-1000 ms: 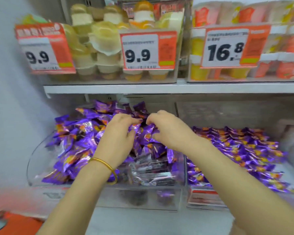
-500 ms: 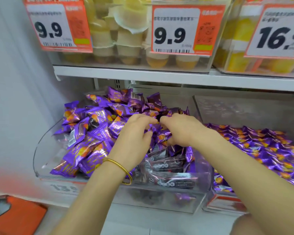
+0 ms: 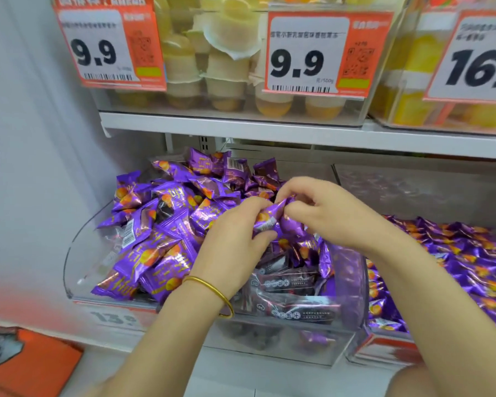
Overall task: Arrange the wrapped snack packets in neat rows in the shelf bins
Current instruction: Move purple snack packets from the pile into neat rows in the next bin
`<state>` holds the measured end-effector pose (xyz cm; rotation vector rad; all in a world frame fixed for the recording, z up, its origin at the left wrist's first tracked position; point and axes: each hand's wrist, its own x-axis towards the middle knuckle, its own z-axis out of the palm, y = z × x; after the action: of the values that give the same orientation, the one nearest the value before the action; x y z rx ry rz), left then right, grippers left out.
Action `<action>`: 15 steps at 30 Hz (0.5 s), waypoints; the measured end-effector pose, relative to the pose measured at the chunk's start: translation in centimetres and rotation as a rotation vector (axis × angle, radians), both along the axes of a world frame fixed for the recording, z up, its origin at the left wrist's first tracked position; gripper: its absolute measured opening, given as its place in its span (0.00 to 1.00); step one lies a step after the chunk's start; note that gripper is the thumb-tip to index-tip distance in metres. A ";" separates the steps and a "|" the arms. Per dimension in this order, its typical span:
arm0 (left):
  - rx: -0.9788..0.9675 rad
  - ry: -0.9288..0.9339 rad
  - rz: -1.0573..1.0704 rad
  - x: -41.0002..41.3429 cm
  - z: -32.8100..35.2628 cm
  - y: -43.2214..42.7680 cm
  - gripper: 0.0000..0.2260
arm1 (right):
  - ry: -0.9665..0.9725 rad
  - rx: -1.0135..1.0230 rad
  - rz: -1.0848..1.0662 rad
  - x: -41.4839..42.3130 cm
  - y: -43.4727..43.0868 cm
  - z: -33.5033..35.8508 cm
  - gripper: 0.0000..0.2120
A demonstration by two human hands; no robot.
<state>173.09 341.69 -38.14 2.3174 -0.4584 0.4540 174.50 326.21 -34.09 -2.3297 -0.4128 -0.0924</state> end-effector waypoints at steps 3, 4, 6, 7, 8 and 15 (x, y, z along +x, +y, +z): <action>-0.270 0.142 -0.058 0.2 0.5 0.1 0.13 | 0.095 0.286 -0.062 -0.6 -0.7 0.2 0.09; -0.394 0.240 -0.105 0.1 0.8 0.1 0.11 | 0.113 0.366 -0.080 -0.7 -0.9 0.2 0.08; -0.603 0.397 -0.190 -0.2 1.2 0.1 0.10 | 0.124 0.487 -0.100 -1.0 -1.1 0.1 0.09; -0.672 0.444 -0.212 -0.3 1.3 0.0 0.11 | 0.123 0.531 -0.112 -1.0 -1.2 0.0 0.11; -0.720 0.467 -0.221 -0.4 1.4 0.0 0.12 | 0.118 0.571 -0.126 -1.1 -1.2 -0.1 0.12; -0.883 0.530 -0.202 -0.4 1.7 -0.4 0.11 | 0.123 0.815 -0.134 -1.1 -1.6 -0.1 0.03</action>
<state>172.71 341.25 -36.46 1.4271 -0.1650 -0.0757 173.41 324.64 -34.22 -1.5432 -0.1135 -0.1488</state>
